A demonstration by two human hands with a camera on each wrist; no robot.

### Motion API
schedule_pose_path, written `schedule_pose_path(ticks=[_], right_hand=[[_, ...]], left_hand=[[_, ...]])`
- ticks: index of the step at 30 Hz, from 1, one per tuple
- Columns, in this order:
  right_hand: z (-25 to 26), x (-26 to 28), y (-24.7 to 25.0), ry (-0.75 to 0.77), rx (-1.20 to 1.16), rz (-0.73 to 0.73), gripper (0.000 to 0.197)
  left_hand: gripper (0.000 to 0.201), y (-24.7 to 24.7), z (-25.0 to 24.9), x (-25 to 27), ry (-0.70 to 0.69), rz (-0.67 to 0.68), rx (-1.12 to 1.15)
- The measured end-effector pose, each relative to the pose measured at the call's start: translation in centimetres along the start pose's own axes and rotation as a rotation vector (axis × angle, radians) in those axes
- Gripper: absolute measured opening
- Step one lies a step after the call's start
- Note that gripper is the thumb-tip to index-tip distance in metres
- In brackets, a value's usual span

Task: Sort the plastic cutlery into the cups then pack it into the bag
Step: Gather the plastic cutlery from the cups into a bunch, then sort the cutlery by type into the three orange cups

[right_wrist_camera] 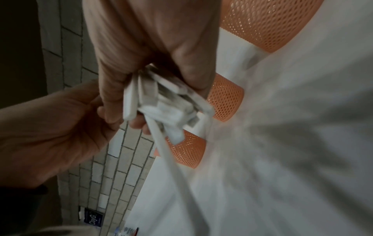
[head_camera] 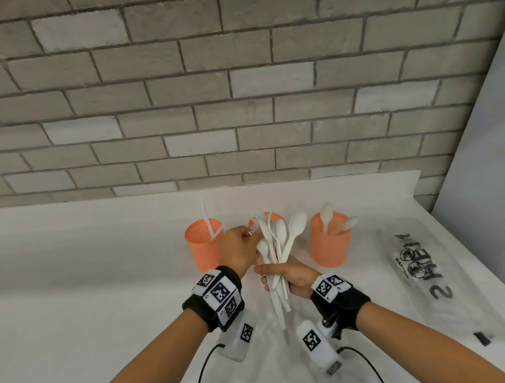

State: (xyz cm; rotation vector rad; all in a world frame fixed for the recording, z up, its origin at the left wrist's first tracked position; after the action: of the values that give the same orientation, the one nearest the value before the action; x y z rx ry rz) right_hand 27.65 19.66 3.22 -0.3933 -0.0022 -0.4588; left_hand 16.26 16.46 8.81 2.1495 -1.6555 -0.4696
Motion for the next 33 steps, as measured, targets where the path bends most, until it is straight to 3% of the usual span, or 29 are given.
schedule_pose_path(ticks=[4, 8, 11, 17, 21, 26, 30, 33], right_hand=[[0.7, 0.0, -0.3, -0.001, -0.028, 0.082, 0.025], [0.4, -0.1, 0.0, -0.061, -0.062, 0.085, 0.047], [0.0, -0.1, -0.3, -0.086, -0.09, 0.119, 0.046], [-0.3, -0.2, -0.7, -0.116, -0.044, 0.097, 0.048], [-0.3, 0.1, -0.8, -0.117, -0.007, 0.077, 0.042], [0.1, 0.1, -0.9, -0.081, 0.006, 0.044, 0.036], [0.0, 0.0, -0.9, -0.088, 0.034, 0.019, 0.031], [-0.1, -0.3, -1.1, -0.1, 0.072, -0.006, 0.04]], left_hand=[[0.045, 0.4, -0.4, 0.2, -0.048, 0.04, -0.076], [0.025, 1.7, -0.7, -0.8, -0.114, 0.017, -0.002], [0.029, 2.2, -0.6, -1.7, -0.059, 0.071, 0.045], [0.032, 2.6, -0.3, -3.4, 0.049, 0.151, -0.128], [0.019, 2.9, -0.8, -3.8, 0.054, 0.207, -0.173], [0.024, 3.9, -2.1, -4.2, 0.012, 0.097, -0.007], [0.028, 3.7, -1.9, -4.1, 0.055, 0.195, 0.001], [0.025, 3.8, -1.7, -4.1, 0.066, 0.223, 0.107]])
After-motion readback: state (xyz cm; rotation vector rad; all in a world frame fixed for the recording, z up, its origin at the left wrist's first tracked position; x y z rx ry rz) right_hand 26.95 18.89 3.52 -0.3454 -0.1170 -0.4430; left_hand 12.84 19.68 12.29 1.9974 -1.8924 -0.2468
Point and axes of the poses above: each hand's wrist, its own x-axis away from the middle knuckle, its own y-axis out of the back of the hand, z = x × y, the point moved 2 cm from there along -x, towards the middle knuckle, and after that the axes turned 15 degrees about z, right-handed, at the moved point
